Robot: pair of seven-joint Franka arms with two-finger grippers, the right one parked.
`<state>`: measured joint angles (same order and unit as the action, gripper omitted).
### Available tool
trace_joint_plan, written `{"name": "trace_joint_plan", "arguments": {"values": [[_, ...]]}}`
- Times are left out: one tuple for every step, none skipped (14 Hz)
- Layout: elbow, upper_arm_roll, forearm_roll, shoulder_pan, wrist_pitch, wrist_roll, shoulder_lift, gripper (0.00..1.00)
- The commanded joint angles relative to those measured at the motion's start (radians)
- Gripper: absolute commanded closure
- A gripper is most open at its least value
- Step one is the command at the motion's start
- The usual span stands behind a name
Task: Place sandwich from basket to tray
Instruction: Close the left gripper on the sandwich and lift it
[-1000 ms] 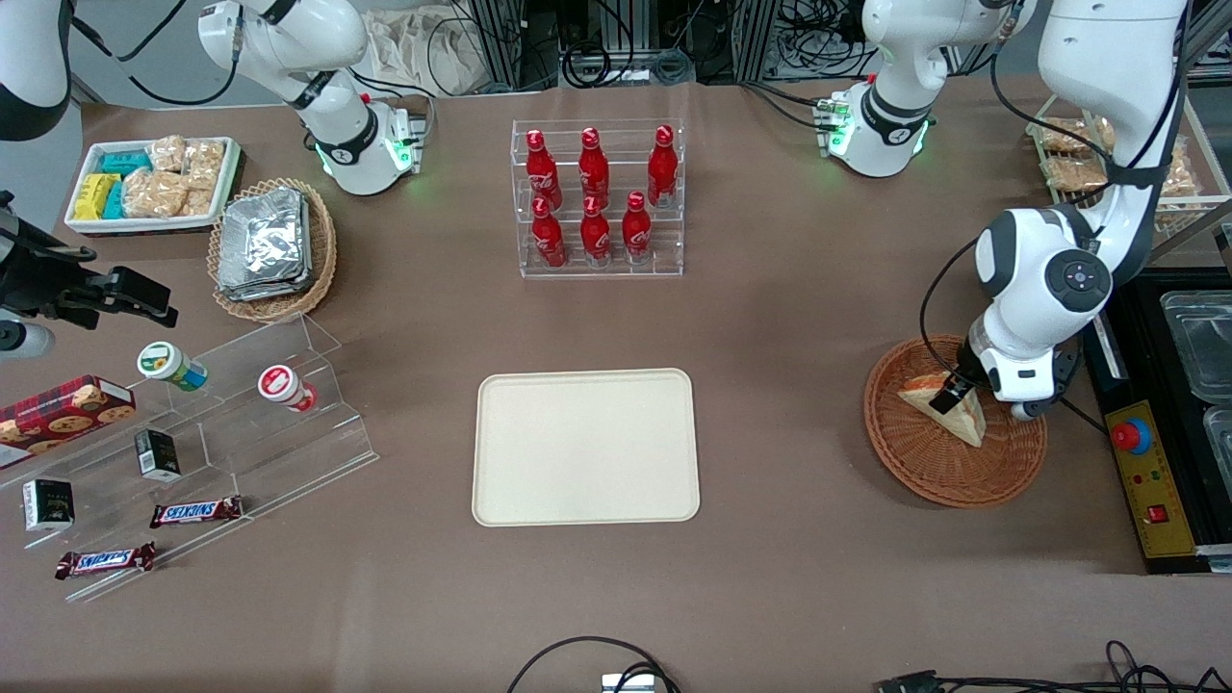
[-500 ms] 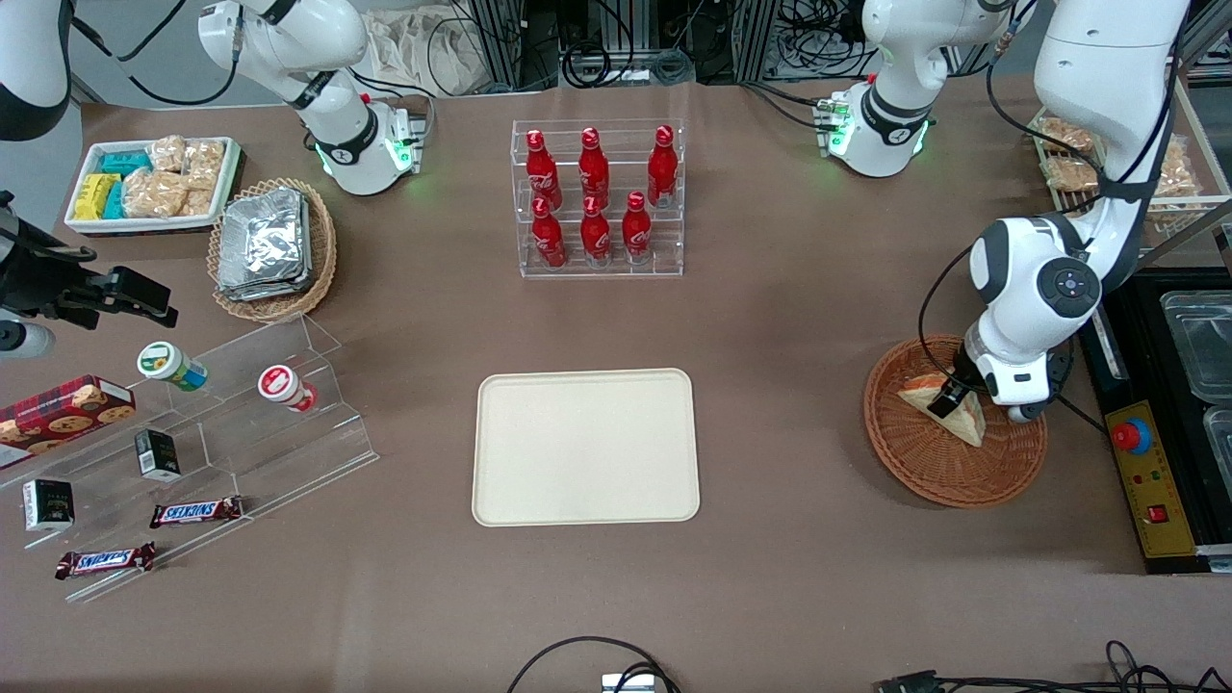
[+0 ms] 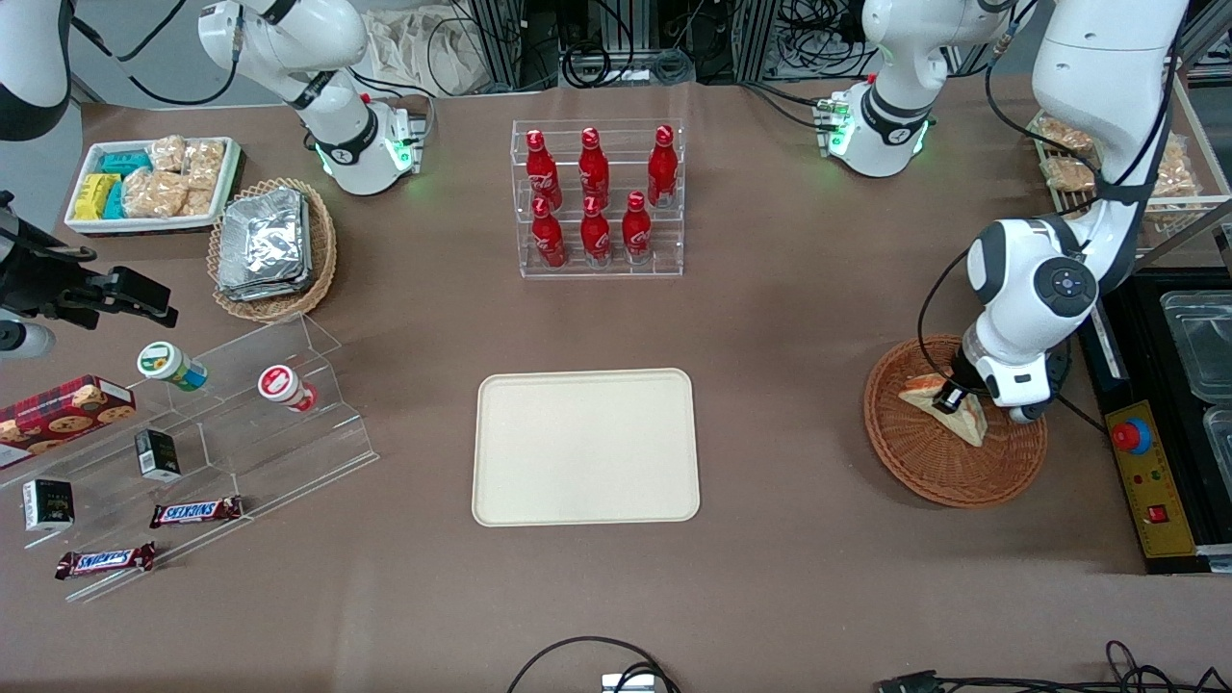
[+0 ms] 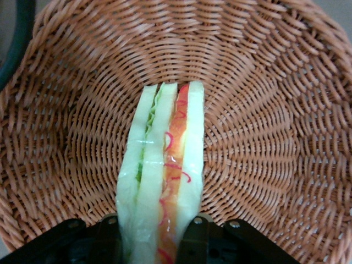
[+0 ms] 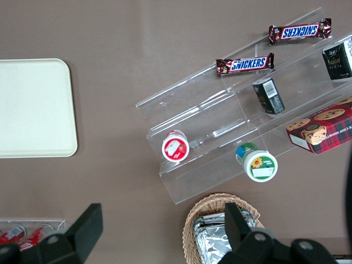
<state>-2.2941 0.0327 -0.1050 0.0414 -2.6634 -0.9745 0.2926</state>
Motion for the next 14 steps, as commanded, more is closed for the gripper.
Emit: {"name": "trace_joint_plan", "arguments": {"values": [[-0.002, 0.0, -0.032, -0.002, 0.019, -0.015, -0.058, 1.0], [0.001, 0.001, -0.036, -0.003, 0.063, 0.009, -0.079, 1.0], [0.011, 0.004, -0.039, -0.006, 0.109, 0.045, -0.104, 1.0], [0.022, 0.007, -0.041, -0.006, 0.155, 0.074, -0.128, 1.0], [0.037, 0.009, -0.041, -0.011, 0.202, 0.104, -0.147, 1.0], [0.056, 0.016, -0.041, -0.012, 0.25, 0.143, -0.164, 1.0], [0.071, 0.036, -0.041, -0.014, 0.288, 0.183, -0.179, 1.0], [0.085, 0.05, -0.041, -0.015, 0.318, 0.23, -0.193, 1.0], [0.097, 0.064, -0.041, -0.017, 0.347, 0.275, -0.204, 1.0], [0.114, 0.082, -0.041, -0.017, 0.377, 0.319, -0.213, 1.0], [0.131, 0.099, -0.041, -0.017, 0.399, 0.345, -0.214, 1.0], [0.152, 0.117, -0.041, -0.017, 0.419, 0.361, -0.216, 1.0], [0.18, 0.145, -0.041, -0.017, 0.442, 0.376, -0.213, 1.0], [0.206, 0.18, -0.041, -0.017, 0.469, 0.391, -0.21, 1.0]]}}
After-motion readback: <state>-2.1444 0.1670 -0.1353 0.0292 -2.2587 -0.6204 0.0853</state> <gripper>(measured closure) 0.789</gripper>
